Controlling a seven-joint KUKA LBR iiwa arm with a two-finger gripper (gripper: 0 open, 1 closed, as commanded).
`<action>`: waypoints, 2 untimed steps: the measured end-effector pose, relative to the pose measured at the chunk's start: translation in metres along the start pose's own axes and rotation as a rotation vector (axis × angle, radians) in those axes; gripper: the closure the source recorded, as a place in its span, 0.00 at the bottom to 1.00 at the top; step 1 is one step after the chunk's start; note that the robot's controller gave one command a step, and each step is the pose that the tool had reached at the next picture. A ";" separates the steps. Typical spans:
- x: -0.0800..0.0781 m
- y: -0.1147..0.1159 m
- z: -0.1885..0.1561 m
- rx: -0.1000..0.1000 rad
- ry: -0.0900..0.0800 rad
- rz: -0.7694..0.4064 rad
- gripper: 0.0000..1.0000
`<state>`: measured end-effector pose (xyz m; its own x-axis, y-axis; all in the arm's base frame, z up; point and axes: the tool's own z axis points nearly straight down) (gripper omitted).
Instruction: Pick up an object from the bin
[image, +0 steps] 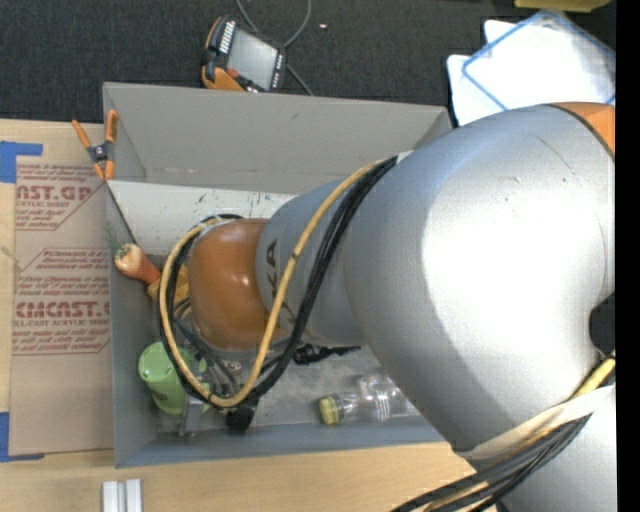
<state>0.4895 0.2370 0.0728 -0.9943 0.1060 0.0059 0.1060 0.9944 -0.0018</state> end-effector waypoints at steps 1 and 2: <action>-0.055 -0.010 0.002 -0.010 -0.020 0.173 0.00; -0.007 -0.005 -0.001 0.006 -0.002 0.019 1.00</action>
Offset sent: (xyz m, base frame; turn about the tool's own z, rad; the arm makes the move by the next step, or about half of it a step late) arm 0.0046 -0.0003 0.0002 0.0148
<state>0.4960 0.2317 0.0737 -0.9922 0.1247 0.0039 0.1247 0.9922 -0.0079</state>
